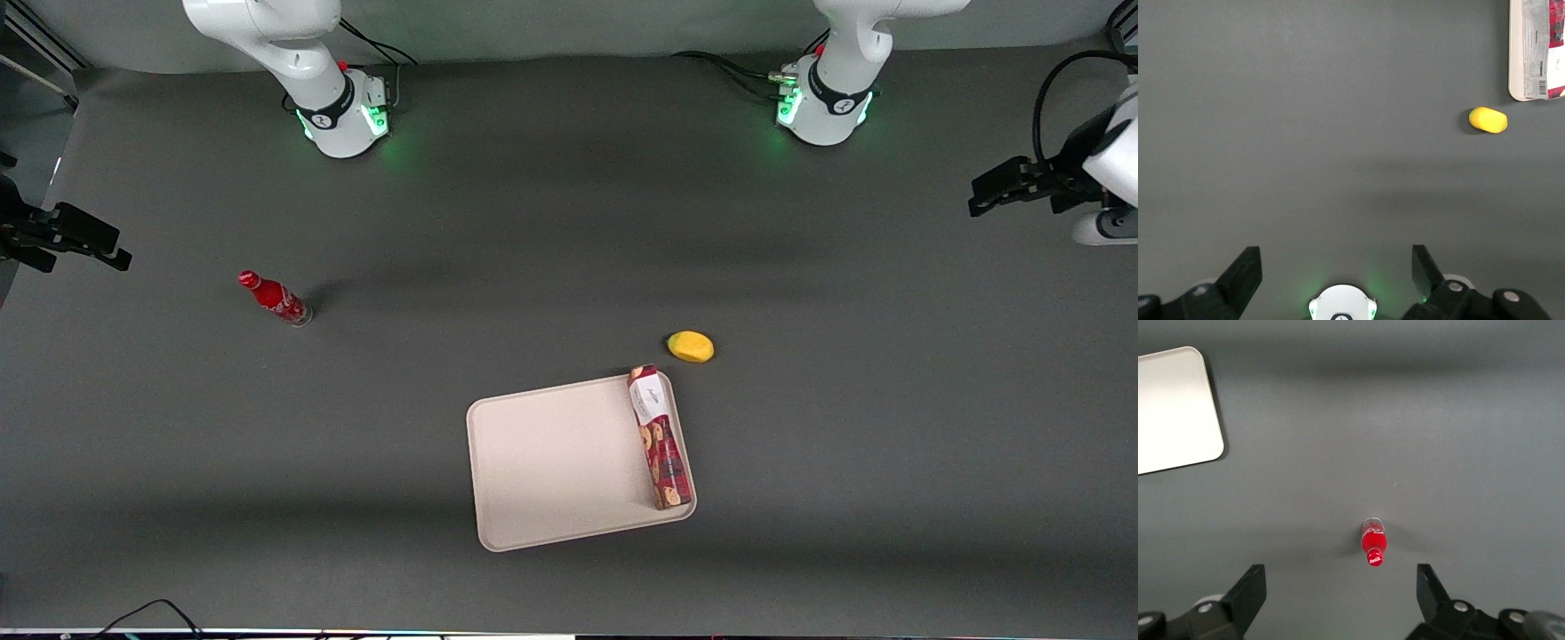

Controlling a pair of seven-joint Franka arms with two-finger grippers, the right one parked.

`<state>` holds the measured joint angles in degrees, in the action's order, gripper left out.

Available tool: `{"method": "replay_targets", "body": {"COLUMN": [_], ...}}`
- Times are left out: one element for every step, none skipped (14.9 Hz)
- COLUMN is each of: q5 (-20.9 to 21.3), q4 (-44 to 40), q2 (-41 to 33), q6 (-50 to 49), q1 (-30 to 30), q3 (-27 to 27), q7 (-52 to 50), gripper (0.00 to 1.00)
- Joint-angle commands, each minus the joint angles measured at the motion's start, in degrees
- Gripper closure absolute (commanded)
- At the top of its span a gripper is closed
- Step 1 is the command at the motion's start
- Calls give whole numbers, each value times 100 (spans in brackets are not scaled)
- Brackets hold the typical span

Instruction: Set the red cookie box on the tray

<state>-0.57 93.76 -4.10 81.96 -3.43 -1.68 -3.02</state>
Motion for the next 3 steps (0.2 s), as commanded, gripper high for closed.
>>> {"method": "replay_targets", "body": {"q5": [101,101,101], "q4": [-93,-208,-235], "q2": [40,76,76], "q6": [145,118,83], "q1": [-149,-149,-157], "q3": [-78,-78,-70], "q7": [152,240,284], "gripper": [0,0,0]}}
